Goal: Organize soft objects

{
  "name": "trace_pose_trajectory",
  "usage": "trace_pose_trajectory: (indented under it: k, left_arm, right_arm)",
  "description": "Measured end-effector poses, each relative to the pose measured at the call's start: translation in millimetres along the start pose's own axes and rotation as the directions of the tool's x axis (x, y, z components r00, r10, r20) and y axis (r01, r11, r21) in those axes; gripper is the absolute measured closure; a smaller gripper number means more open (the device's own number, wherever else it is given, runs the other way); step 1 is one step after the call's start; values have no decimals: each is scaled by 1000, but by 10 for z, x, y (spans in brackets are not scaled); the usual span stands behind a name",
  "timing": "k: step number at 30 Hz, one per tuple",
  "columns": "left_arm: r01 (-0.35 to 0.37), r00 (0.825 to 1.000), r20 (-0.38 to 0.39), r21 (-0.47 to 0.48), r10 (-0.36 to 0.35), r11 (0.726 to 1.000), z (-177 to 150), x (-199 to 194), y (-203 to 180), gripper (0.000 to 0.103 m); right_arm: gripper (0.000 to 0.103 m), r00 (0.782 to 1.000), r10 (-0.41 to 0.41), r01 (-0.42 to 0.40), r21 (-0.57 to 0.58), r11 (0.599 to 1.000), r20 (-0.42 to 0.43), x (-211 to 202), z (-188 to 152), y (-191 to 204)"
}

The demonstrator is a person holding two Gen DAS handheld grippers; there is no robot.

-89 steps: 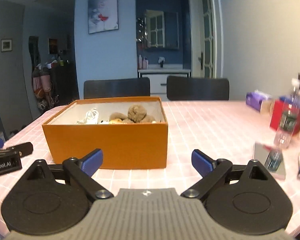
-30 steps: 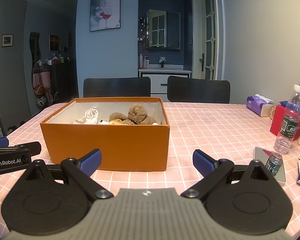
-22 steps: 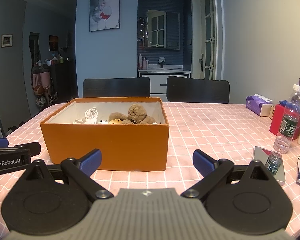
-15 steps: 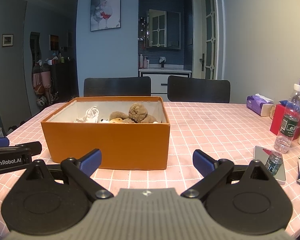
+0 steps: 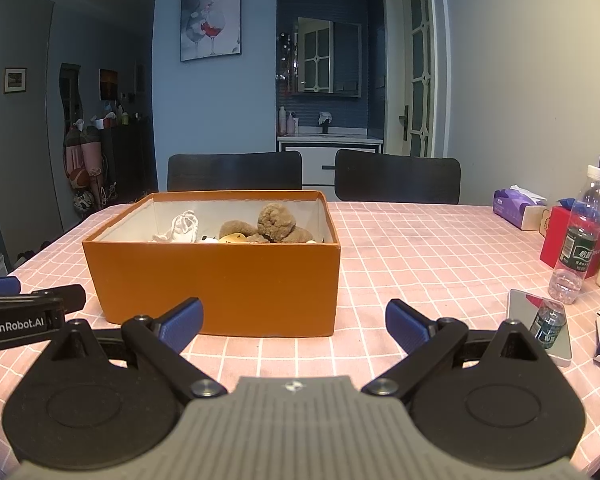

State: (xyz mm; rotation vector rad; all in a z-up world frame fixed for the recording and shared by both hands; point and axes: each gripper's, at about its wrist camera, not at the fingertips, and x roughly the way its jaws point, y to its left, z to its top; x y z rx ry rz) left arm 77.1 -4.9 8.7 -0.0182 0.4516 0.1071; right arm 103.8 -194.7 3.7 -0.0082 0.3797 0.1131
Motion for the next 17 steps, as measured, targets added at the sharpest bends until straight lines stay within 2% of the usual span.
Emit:
trace_pose_trajectory:
  k: [17]
  left_arm:
    - [27,1000,-13,10,-26,1000,-28,24,7,6]
  right_arm:
    - [7,1000,6,-6,-3,1000,-26,80,-37,27]
